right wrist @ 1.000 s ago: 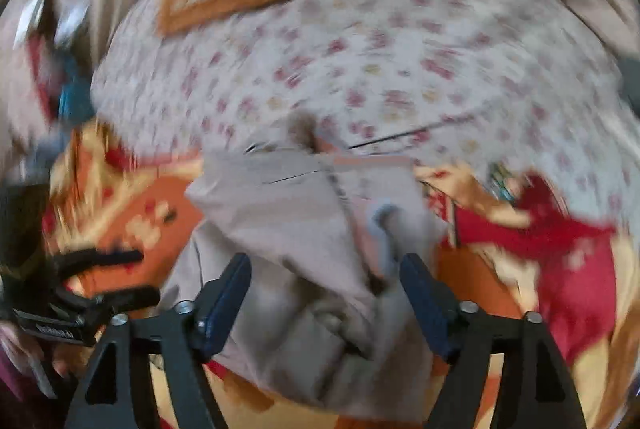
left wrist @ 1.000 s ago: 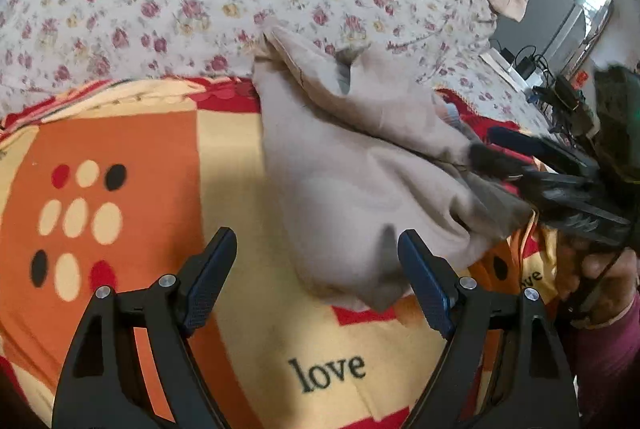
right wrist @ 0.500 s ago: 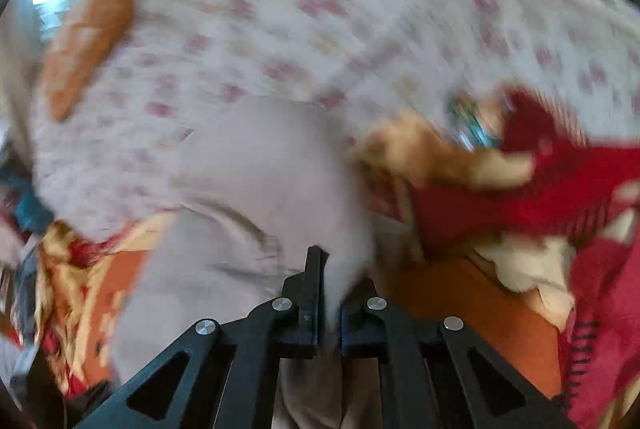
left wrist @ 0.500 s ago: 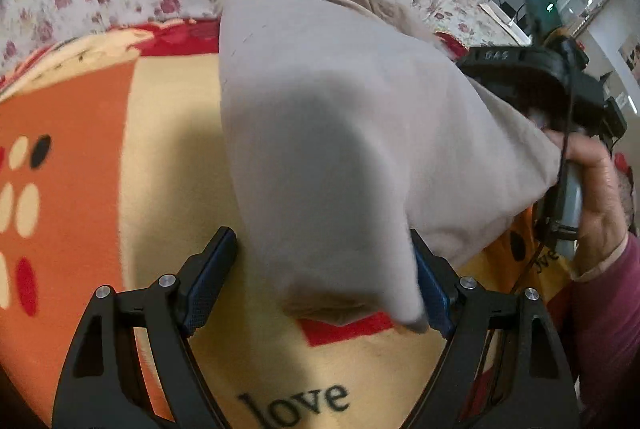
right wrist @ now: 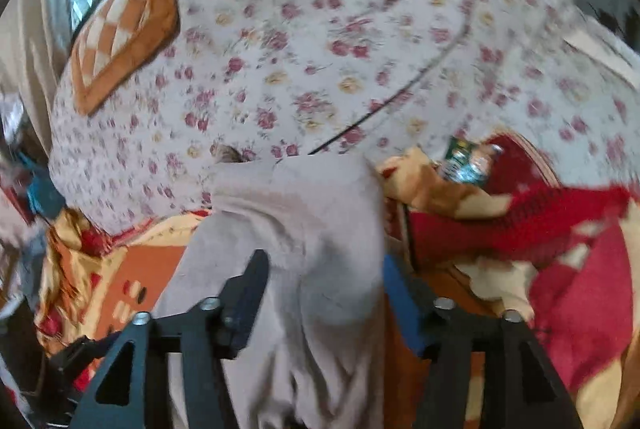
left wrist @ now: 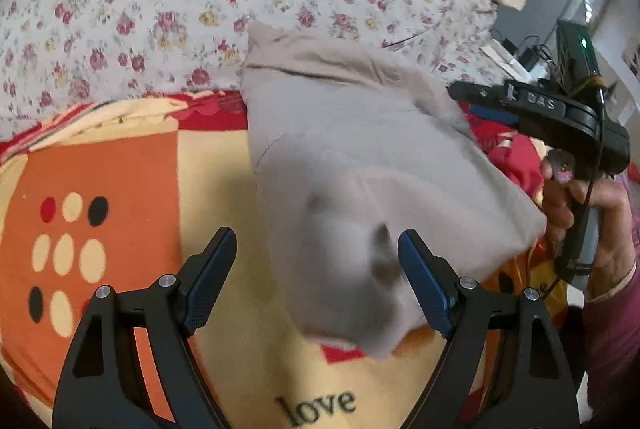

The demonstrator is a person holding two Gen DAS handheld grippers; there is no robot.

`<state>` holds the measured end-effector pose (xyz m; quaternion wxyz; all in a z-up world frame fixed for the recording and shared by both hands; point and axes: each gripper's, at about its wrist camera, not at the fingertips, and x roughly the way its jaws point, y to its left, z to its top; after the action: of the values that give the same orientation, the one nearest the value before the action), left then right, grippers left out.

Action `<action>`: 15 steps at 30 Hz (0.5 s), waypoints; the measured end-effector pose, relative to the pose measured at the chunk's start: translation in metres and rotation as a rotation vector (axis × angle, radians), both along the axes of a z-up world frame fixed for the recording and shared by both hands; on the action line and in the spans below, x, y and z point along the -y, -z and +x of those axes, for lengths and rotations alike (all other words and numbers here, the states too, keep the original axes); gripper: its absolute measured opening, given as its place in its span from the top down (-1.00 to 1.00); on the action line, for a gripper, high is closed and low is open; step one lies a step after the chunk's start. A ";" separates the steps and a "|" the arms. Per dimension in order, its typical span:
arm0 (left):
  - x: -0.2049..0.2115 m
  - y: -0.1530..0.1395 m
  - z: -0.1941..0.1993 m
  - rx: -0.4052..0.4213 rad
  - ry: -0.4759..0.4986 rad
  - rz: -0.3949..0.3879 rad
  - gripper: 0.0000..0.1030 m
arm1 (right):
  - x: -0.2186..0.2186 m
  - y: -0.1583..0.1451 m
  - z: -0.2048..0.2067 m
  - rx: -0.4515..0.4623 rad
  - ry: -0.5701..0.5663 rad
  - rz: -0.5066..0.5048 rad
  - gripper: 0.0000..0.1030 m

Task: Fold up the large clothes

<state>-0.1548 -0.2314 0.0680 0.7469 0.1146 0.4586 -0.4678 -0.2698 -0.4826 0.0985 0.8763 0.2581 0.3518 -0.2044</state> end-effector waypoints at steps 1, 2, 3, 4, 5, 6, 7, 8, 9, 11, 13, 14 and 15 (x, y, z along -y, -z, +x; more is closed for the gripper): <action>0.004 0.004 0.000 -0.007 0.002 0.010 -0.62 | 0.001 0.001 0.010 -0.013 -0.008 -0.016 -0.23; 0.009 0.008 0.001 -0.014 0.009 0.020 -0.62 | 0.001 0.004 0.024 -0.042 -0.019 -0.042 -0.23; 0.014 0.014 0.000 -0.027 0.021 0.036 -0.62 | 0.003 0.005 0.035 -0.074 -0.020 -0.070 -0.23; 0.018 0.020 -0.002 -0.039 0.034 0.054 -0.62 | 0.006 0.006 0.039 -0.085 -0.018 -0.082 -0.28; 0.023 0.028 -0.004 -0.054 0.050 0.072 -0.62 | 0.011 0.010 0.047 -0.098 -0.017 -0.086 -0.30; 0.026 0.035 -0.007 -0.063 0.063 0.085 -0.62 | 0.016 0.016 0.054 -0.116 -0.018 -0.078 -0.30; 0.029 0.043 -0.009 -0.065 0.071 0.100 -0.62 | 0.021 0.022 0.055 -0.129 -0.016 -0.073 -0.30; 0.031 0.048 -0.011 -0.068 0.075 0.107 -0.63 | 0.027 0.034 0.060 -0.163 -0.002 -0.078 -0.30; 0.033 0.053 -0.012 -0.081 0.078 0.109 -0.66 | 0.031 0.043 0.062 -0.190 0.013 -0.092 -0.30; 0.035 0.056 -0.014 -0.059 0.075 0.099 -0.68 | 0.040 0.071 0.065 -0.245 0.049 -0.117 -0.30; 0.037 0.054 -0.017 -0.036 0.092 0.116 -0.68 | 0.047 0.083 0.060 -0.226 0.056 -0.072 -0.30; 0.037 0.054 -0.018 -0.033 0.099 0.117 -0.68 | 0.051 0.080 0.052 -0.201 0.070 -0.039 -0.30; 0.036 0.053 -0.018 -0.036 0.103 0.117 -0.68 | 0.053 0.075 0.046 -0.195 0.076 -0.022 -0.30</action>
<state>-0.1729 -0.2678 0.0146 0.7054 0.1732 0.4920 -0.4799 -0.2235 -0.5352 0.0239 0.8323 0.2406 0.4230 -0.2656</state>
